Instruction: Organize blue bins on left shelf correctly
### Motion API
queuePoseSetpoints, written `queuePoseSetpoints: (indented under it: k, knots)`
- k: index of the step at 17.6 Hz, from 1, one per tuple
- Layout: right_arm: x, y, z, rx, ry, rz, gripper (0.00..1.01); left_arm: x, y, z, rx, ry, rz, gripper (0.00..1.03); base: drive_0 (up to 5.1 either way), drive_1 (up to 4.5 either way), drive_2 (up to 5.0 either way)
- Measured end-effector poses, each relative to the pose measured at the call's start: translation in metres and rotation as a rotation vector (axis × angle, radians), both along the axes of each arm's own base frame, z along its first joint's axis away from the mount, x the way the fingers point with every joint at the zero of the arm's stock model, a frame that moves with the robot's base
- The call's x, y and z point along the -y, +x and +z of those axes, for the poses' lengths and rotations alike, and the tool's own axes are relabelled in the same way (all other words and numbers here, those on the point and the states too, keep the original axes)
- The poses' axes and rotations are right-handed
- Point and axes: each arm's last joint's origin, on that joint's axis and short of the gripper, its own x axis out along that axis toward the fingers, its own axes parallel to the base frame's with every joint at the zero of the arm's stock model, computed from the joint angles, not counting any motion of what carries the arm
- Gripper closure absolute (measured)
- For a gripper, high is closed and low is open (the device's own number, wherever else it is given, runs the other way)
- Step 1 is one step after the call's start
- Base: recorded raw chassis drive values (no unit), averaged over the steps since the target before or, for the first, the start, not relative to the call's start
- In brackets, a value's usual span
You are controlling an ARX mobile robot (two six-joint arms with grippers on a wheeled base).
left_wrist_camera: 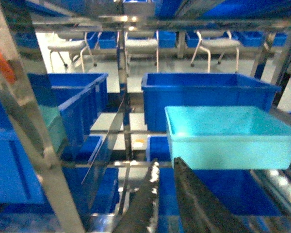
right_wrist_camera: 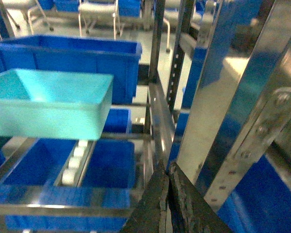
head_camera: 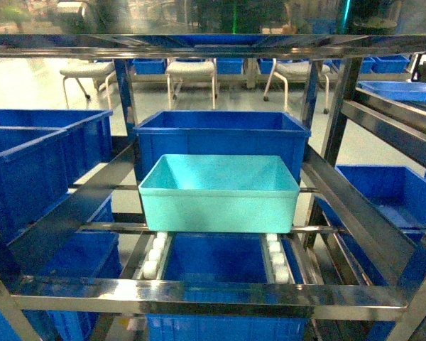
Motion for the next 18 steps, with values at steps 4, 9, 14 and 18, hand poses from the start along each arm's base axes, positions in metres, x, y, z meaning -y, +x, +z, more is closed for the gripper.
queuePoseSetpoints:
  k: [4,9,14,18]
  knots:
    - [0.013,-0.025,0.029,0.148,0.027,0.006,0.99,-0.014,-0.014,0.023,0.064,-0.013,-0.01,1.01,0.0,0.0,0.0]
    - [0.028,-0.04,0.047,0.191,0.029,-0.005,0.99,-0.031,-0.033,0.033,0.069,-0.012,0.001,1.01,0.0,0.0,0.0]
    - [0.027,-0.05,0.051,0.176,0.031,0.011,0.99,-0.031,-0.037,0.034,0.07,-0.012,-0.011,1.01,0.0,0.0,0.0]
    - [0.027,-0.059,0.055,0.187,0.031,0.011,0.99,-0.03,-0.045,0.036,0.08,-0.012,-0.018,1.01,0.0,0.0,0.0]
